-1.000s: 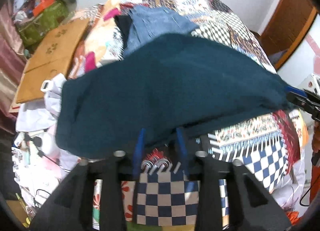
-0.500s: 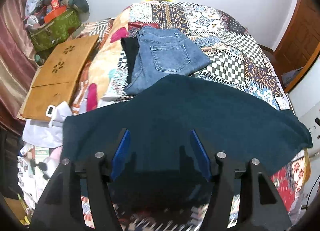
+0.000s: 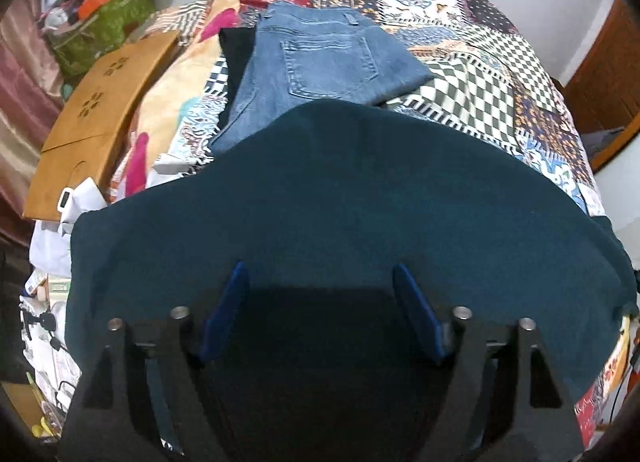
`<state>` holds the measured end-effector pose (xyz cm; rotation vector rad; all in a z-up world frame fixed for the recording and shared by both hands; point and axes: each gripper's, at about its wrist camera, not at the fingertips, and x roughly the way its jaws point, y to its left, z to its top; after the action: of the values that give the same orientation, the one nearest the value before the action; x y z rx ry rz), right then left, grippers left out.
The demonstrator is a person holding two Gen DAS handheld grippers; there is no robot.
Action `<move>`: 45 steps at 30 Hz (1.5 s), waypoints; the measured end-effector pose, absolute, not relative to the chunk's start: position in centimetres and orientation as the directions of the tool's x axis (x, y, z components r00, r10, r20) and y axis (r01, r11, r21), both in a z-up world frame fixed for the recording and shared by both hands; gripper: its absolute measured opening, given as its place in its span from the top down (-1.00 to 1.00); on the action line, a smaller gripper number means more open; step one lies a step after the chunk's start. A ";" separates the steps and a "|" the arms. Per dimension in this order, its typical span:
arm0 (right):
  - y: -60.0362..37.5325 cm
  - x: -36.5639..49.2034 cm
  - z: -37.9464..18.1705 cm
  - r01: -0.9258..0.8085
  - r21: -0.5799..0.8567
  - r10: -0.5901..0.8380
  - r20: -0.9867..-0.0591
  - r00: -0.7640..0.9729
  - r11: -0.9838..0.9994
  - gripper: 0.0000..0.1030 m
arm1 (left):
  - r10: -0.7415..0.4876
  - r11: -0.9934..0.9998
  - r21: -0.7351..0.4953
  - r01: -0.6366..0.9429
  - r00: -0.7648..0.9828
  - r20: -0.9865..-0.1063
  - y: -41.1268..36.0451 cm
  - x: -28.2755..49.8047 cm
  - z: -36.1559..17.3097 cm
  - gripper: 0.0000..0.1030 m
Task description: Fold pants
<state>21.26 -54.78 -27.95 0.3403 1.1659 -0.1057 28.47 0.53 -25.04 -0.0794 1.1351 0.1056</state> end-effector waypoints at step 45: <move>-49.5 23.1 -21.5 0.158 0.018 -0.070 -0.841 0.537 0.987 -0.24 | 0.034 0.998 0.051 0.022 0.485 -0.874 -4.4 29.6 -22.4 -0.51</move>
<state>23.05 -49.52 -21.52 0.0958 0.9954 -0.1356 29.59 -4.39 -22.39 0.0575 1.0649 0.0073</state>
